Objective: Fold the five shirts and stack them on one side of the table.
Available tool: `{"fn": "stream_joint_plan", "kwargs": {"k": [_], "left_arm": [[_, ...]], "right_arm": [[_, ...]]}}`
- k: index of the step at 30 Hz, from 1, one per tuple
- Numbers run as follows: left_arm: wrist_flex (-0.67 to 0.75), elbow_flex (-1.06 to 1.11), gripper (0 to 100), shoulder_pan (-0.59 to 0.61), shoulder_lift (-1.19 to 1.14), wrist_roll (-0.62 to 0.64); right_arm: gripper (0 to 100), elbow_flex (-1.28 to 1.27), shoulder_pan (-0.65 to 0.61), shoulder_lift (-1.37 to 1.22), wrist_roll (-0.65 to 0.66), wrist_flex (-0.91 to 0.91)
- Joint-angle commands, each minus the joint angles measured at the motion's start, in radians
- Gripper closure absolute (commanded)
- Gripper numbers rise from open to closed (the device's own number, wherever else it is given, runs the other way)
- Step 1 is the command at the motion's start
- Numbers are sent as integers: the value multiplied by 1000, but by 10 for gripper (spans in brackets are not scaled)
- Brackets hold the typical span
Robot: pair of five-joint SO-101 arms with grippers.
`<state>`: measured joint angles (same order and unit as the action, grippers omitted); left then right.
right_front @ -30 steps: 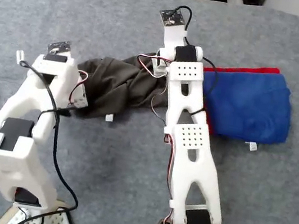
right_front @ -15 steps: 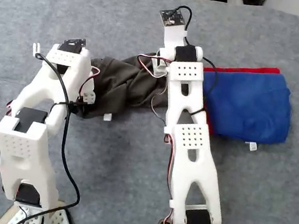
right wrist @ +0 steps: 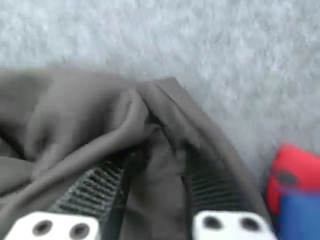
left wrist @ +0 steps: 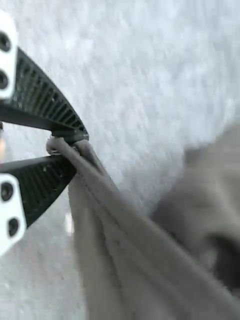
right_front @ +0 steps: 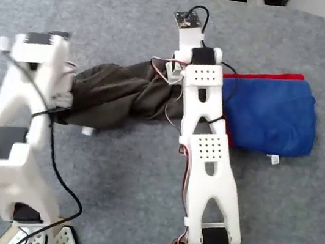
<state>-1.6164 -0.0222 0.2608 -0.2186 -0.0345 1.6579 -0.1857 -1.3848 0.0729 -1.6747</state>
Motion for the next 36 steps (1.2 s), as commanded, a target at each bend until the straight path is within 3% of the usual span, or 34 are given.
{"fn": "stream_joint_plan", "kwargs": {"k": [1, 8, 22, 29, 36], "left_arm": [[-92, -67, 973, 145, 167, -133], [-141, -242, 973, 420, 379, -206], [-138, -544, 973, 621, 545, -68], [-130, -599, 973, 599, 457, -11], [-127, -639, 973, 679, 448, -9]], "right_arm": [[694, 12, -11, 154, 3, -52], [673, 13, -11, 363, 2, -78], [673, -134, -63, 489, 2, -92], [673, -685, -158, 727, 155, -92], [673, -1303, -169, 946, 328, -74]]}}
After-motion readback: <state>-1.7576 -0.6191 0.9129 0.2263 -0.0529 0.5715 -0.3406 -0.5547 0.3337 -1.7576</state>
